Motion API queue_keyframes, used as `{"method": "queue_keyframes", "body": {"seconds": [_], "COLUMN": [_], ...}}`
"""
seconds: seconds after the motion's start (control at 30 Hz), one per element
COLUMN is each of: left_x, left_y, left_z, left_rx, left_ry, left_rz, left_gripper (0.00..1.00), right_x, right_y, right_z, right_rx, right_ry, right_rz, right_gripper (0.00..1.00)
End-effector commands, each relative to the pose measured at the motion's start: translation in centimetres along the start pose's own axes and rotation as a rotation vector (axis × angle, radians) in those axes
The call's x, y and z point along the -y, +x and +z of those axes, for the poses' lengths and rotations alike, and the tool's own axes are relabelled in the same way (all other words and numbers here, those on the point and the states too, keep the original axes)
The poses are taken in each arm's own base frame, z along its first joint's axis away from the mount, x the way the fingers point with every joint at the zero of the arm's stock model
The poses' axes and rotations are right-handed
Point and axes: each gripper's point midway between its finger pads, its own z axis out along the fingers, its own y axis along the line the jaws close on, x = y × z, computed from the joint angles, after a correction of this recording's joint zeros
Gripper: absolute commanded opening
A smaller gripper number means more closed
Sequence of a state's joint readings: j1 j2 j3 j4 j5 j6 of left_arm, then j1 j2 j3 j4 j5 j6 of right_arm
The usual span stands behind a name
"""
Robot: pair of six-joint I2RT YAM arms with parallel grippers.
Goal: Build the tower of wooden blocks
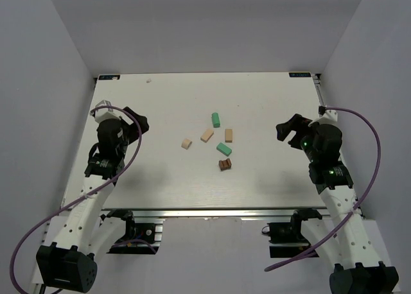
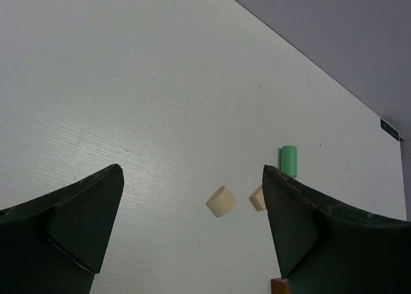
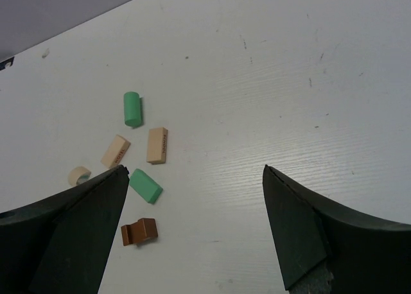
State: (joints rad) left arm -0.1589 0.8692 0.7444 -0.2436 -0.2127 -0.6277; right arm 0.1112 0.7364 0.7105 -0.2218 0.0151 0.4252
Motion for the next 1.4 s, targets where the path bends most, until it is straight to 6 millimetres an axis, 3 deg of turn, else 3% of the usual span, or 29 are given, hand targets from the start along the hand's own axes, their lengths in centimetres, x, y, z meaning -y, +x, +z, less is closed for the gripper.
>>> {"method": "queue_keyframes", "body": {"seconds": [0.0,0.13,0.4,0.6,0.67,0.7,0.73,0.8,0.83,0.9,0.93,0.97,1.03,1.07,1.13,1.2,1.27,1.3,1.37], "left_x": [0.6,0.7,-0.3,-0.2,-0.3,-0.4,-0.5,-0.5,-0.5,-0.6,-0.6,-0.5,-0.6,-0.9,-1.3,-1.5,-1.6,-1.7,-1.6], "left_y": [0.0,0.4,1.7,2.3,2.6,2.7,2.8,3.0,3.2,3.8,3.9,4.1,4.4,4.5,4.7,5.1,5.2,5.3,5.4], "left_z": [-0.6,-0.5,0.4,0.7,0.7,0.8,0.8,0.9,0.9,1.2,1.3,1.4,1.5,1.6,1.7,1.8,1.9,1.9,2.0], "left_rx": [-0.016,-0.035,-0.07,-0.084,-0.093,-0.097,-0.1,-0.101,-0.106,-0.119,-0.124,-0.136,-0.153,-0.153,-0.153,-0.159,-0.162,-0.165,-0.167], "left_ry": [0.026,0.034,-0.008,0.005,0.002,0.001,-0.002,0.002,0.003,0.01,0.011,0.013,0.008,-0.006,-0.022,-0.026,-0.026,-0.026,-0.026], "left_rz": [-0.027,-0.02,-0.017,-0.014,-0.011,-0.011,-0.011,-0.013,-0.016,-0.016,-0.016,-0.013,-0.002,0.0,0.001,0.003,0.006,0.009,0.01], "left_gripper": [0.98,0.98,0.98,0.98,0.98,0.98,0.98,0.98,0.98,0.98,0.98,0.98,0.98,0.98,0.98,0.98,0.98,0.98,0.98], "right_x": [-1.2,0.6,-1.8,-5.0,-5.0,-6.6,-6.3,-7.6,-7.2,-7.9,-7.0,-8.1,-7.6,-8.9,-8.0,-9.2,-8.3,-8.7,-8.0], "right_y": [-0.8,-0.1,0.3,4.3,5.3,6.5,6.8,8.8,10.7,11.3,13.2,12.9,14.8,14.4,15.7,15.4,16.9,16.5,18.0], "right_z": [-0.3,0.2,1.1,3.3,4.7,4.8,6.2,6.8,8.0,9.2,10.3,10.9,12.4,13.2,14.5,15.9,17.2,18.0,19.0], "right_rx": [0.041,0.012,-0.032,-0.229,-0.249,-0.278,-0.286,-0.355,-0.418,-0.441,-0.491,-0.485,-0.529,-0.514,-0.537,-0.509,-0.537,-0.521,-0.551], "right_ry": [-0.067,0.034,-0.091,-0.204,-0.144,-0.162,-0.102,-0.096,-0.056,-0.022,0.036,0.031,0.089,0.083,0.166,0.174,0.229,0.237,0.273], "right_rz": [-0.006,0.027,0.044,0.005,-0.027,-0.062,-0.09,-0.122,-0.123,-0.131,-0.162,-0.177,-0.223,-0.237,-0.281,-0.306,-0.327,-0.323,-0.34], "right_gripper": [0.89,0.89,0.89,0.89,0.89,0.89,0.89,0.89,0.89,0.89,0.88,0.88,0.87,0.86,0.85,0.84,0.81,0.8,0.78]}}
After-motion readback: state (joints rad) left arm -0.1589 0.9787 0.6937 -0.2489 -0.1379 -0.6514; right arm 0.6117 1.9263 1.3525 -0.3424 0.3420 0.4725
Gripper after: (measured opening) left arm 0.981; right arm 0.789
